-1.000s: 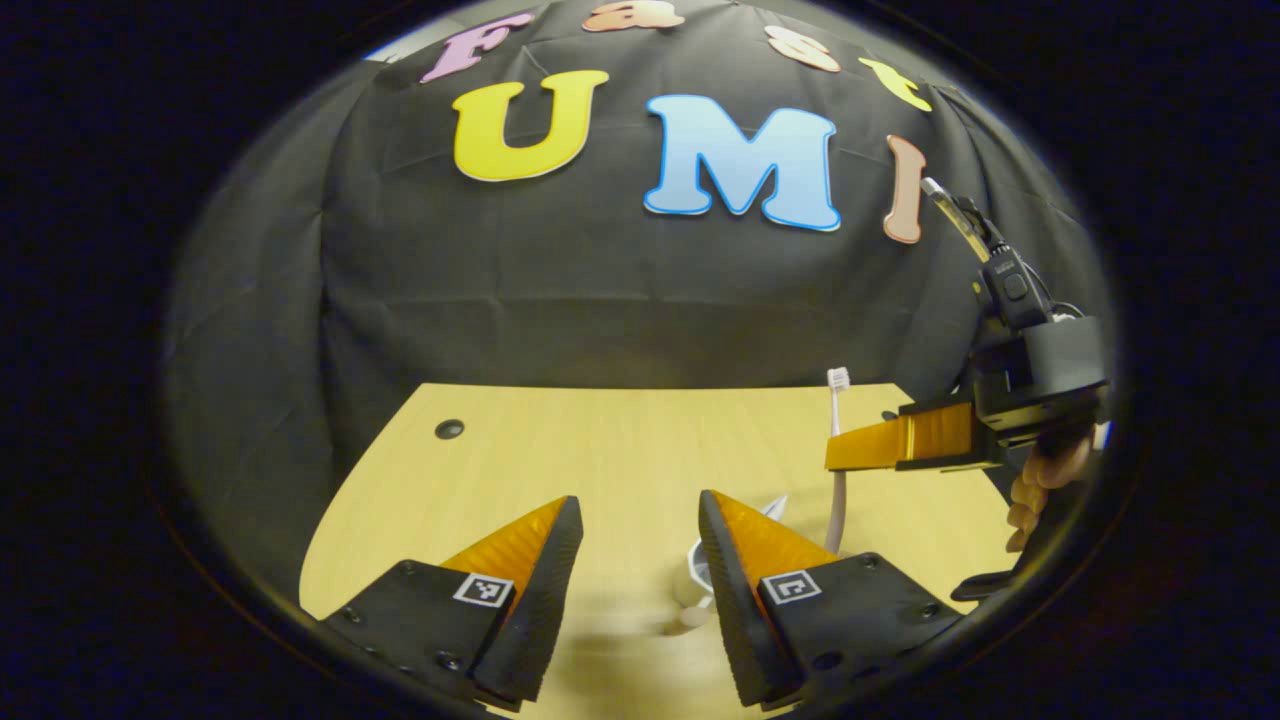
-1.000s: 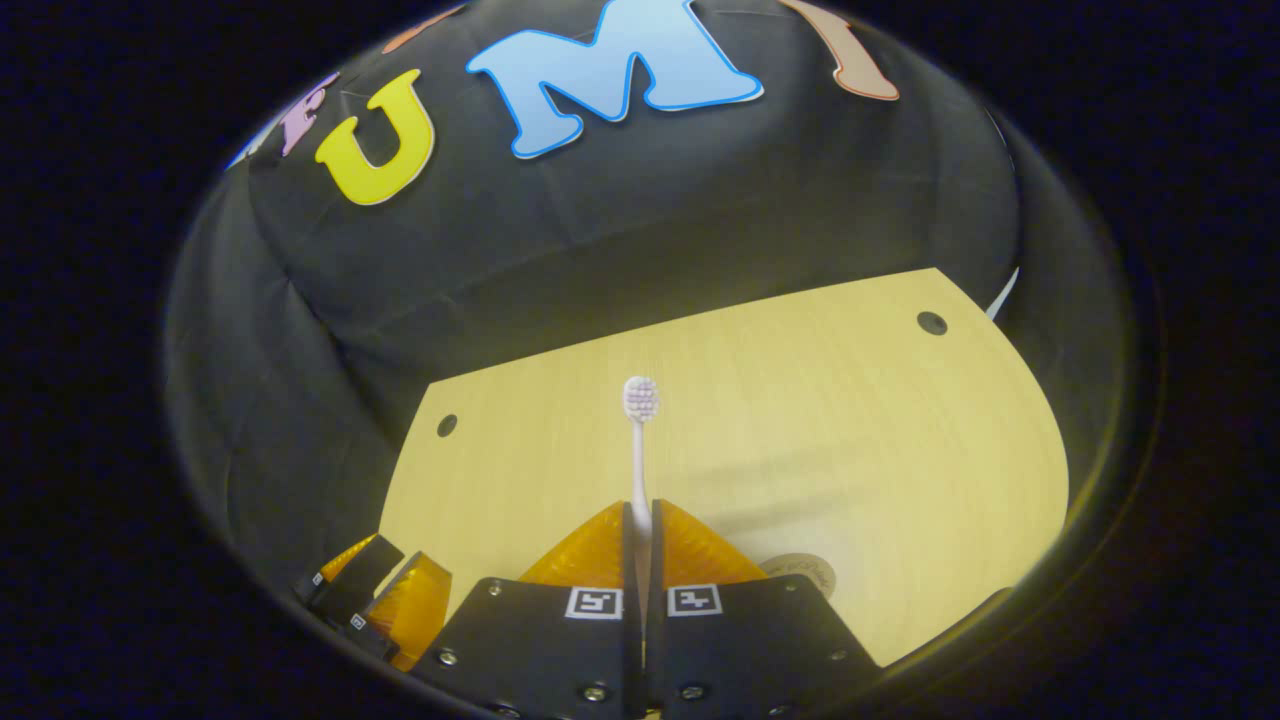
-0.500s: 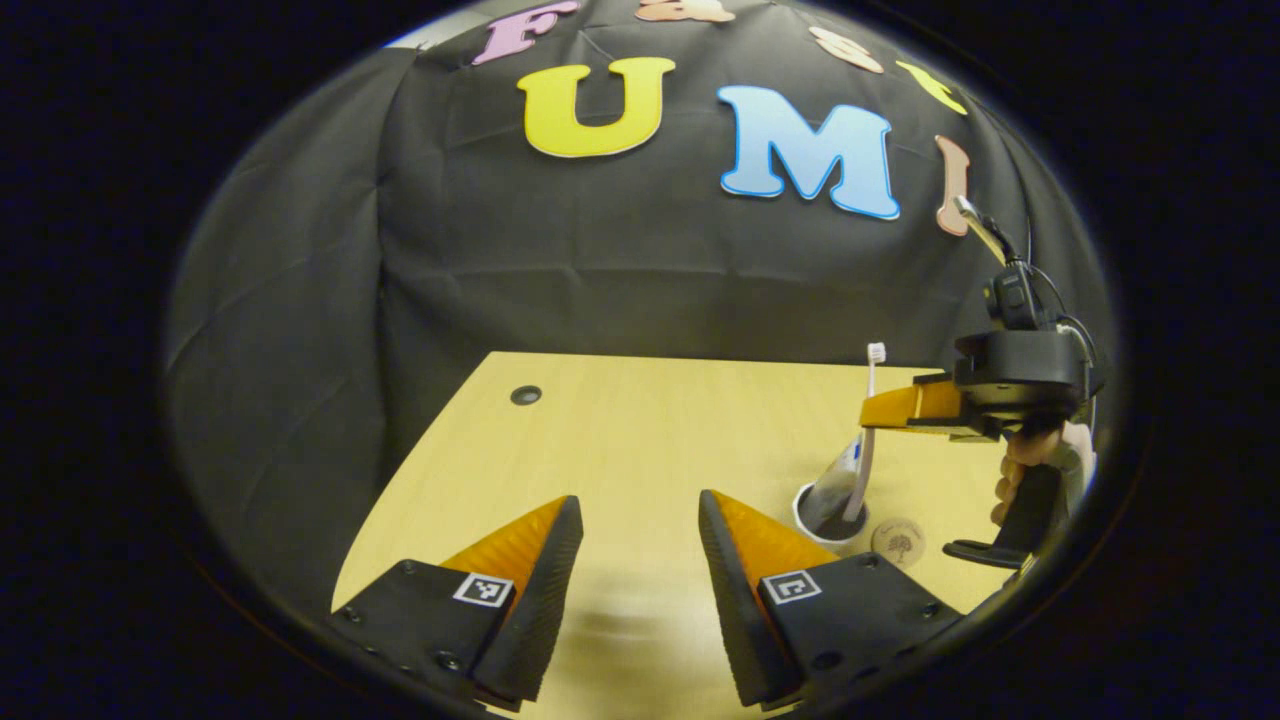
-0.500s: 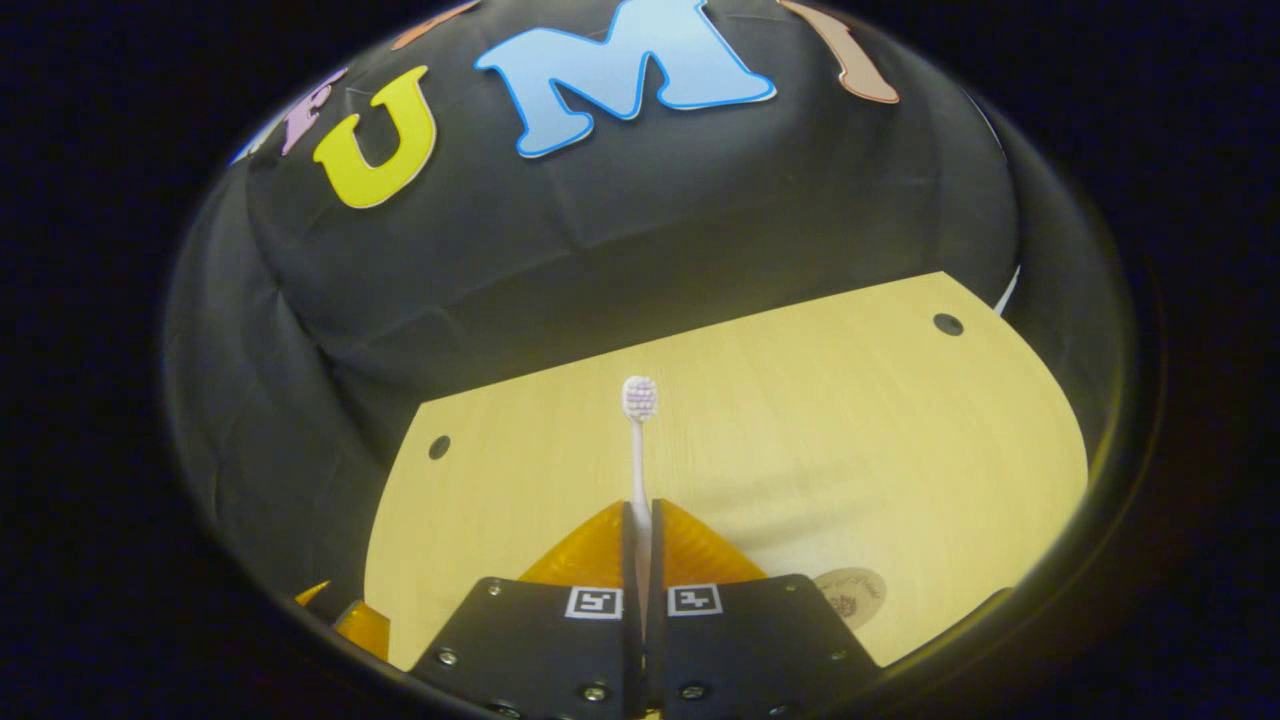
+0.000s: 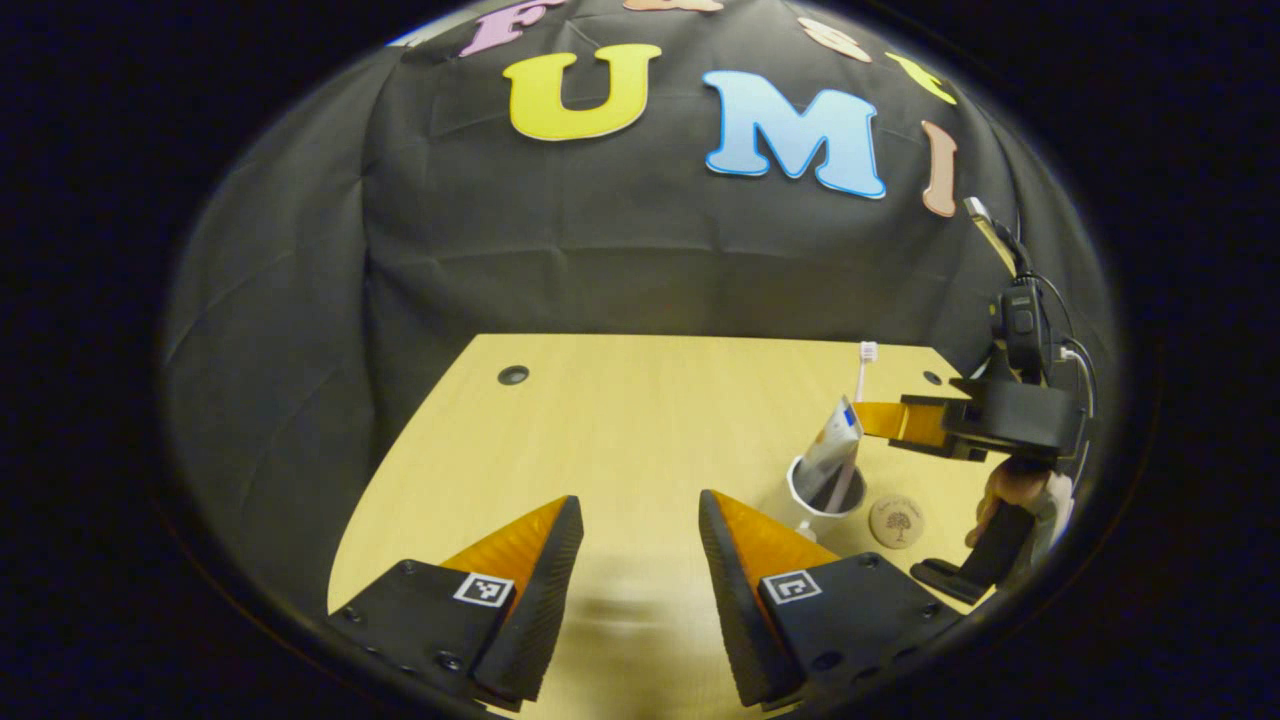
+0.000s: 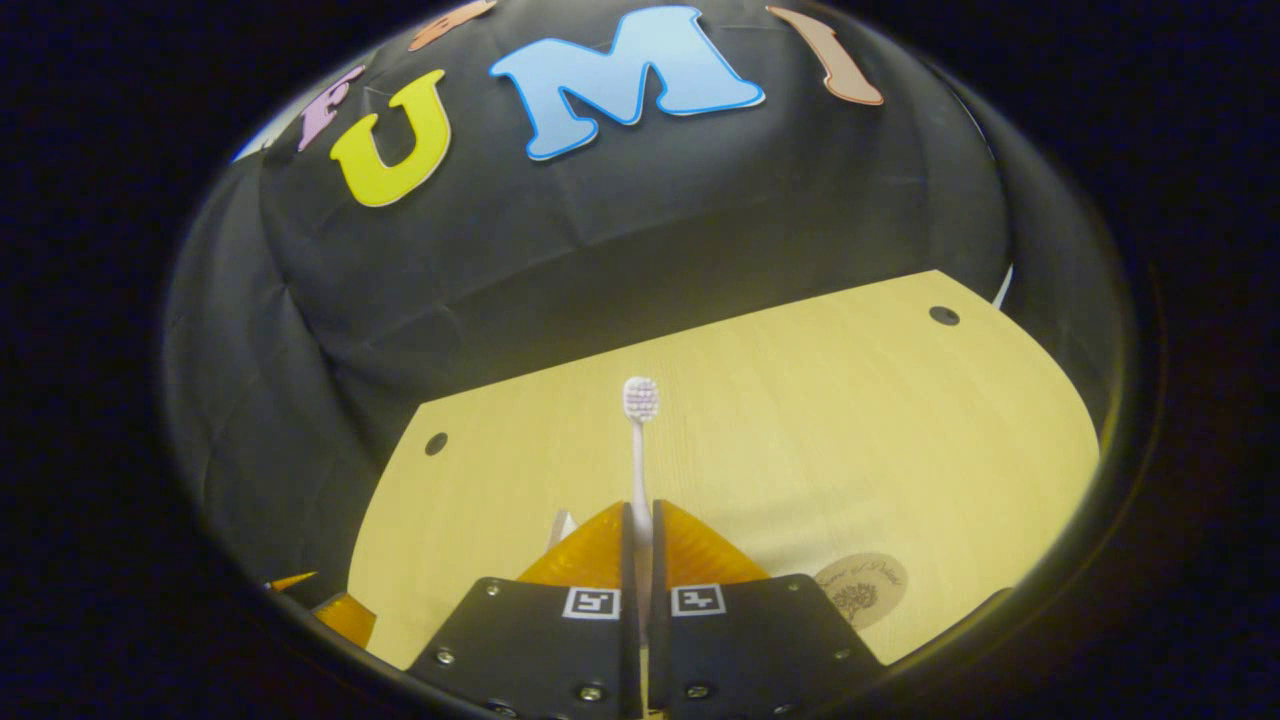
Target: Put the toothbrush and toothpaste on the desktop into the cup, then pick up the cup and place it on the coaster on the desktop.
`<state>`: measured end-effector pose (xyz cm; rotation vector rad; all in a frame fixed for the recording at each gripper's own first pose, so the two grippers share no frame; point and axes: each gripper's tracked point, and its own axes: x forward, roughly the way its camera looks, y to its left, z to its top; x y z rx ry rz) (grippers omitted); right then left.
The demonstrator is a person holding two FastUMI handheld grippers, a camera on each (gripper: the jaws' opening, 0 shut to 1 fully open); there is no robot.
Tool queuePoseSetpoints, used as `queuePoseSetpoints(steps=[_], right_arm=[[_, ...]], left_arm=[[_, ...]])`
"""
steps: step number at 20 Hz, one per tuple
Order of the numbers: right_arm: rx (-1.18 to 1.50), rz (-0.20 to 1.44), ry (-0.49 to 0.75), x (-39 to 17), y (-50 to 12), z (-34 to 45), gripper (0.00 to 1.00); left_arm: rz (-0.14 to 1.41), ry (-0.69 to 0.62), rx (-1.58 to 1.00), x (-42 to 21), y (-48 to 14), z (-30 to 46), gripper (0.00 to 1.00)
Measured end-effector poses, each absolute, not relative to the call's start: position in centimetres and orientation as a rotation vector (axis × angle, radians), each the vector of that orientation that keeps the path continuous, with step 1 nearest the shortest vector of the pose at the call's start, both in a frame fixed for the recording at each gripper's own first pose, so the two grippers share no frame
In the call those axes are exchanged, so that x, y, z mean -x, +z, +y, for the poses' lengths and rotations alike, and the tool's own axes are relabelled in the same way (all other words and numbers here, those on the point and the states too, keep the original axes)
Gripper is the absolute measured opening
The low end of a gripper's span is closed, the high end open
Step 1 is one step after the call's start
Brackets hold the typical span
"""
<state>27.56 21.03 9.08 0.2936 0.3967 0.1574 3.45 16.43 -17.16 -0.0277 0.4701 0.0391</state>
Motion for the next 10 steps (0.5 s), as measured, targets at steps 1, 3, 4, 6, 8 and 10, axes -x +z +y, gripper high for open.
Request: queuePoseSetpoints(steps=[1,3,4,6,8,10], right_arm=[[-0.275,0.383,0.161,-27.4,8.9,21.1,0.06],[-0.235,0.377,0.172,-26.1,8.6,20.9,0.10],[-0.224,0.376,0.186,-25.3,8.4,21.0,0.00],[-0.208,0.387,0.210,-23.7,7.9,21.2,0.16],[-0.202,0.388,0.216,-22.5,7.7,20.8,0.17],[-0.209,0.390,0.216,-21.2,7.7,20.1,0.17]], left_arm=[[0.476,0.023,0.020,-3.6,-17.4,15.9,0.74],[0.489,-0.012,0.005,-3.9,-17.8,14.7,0.74],[0.496,-0.029,-0.003,-4.1,-18.1,14.2,0.74],[0.513,-0.063,-0.021,-4.2,-18.5,13.2,0.76],[0.526,-0.116,-0.044,-4.5,-18.6,12.0,0.76],[0.547,-0.177,-0.078,-4.8,-18.8,10.6,0.75]])
